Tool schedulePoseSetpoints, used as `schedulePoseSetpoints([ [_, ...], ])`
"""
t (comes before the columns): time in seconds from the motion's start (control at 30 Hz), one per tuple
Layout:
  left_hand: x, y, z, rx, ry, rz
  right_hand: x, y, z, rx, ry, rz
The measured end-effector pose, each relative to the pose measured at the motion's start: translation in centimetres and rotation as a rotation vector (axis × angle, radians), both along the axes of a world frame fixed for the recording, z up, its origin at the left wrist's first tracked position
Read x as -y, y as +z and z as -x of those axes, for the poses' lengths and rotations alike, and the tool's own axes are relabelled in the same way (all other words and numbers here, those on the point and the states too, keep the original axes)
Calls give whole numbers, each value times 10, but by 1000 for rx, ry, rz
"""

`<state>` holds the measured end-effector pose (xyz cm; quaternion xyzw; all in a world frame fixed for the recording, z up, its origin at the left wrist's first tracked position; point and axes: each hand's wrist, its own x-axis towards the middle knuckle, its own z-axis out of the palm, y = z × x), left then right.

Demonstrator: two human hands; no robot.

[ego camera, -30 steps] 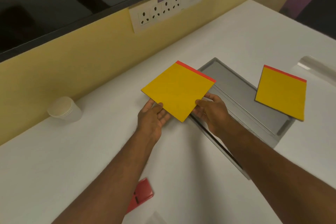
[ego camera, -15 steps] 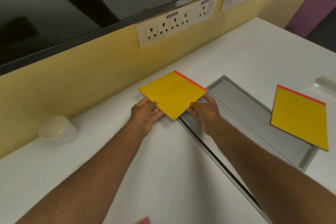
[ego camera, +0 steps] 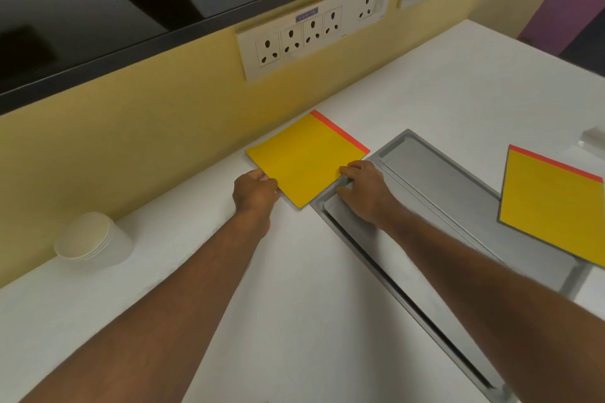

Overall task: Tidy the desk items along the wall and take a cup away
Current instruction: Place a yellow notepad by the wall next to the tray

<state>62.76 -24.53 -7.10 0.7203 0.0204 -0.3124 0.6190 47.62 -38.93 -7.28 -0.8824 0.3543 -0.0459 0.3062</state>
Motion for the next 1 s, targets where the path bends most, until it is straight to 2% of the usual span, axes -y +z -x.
schedulePoseSetpoints([
  [0.27, 1, -6, -2, 82, -86, -110, 2, -10, -2, -98, 44, 74],
  [0.5, -3, -5, 3, 181, -224, -185, -1, -12, 2, -96, 36, 59],
  [0.6, -11, 0, 15, 308, -292, -234, -8, -7, 9, -35, 7, 9],
  [0.77, -36, 16, 53, 508, -396, -278, -29, 9, 47, 90, -56, 1],
  [1.0, -71, 44, 119, 579, -529, -291, -75, 43, 140, 120, -149, 10],
])
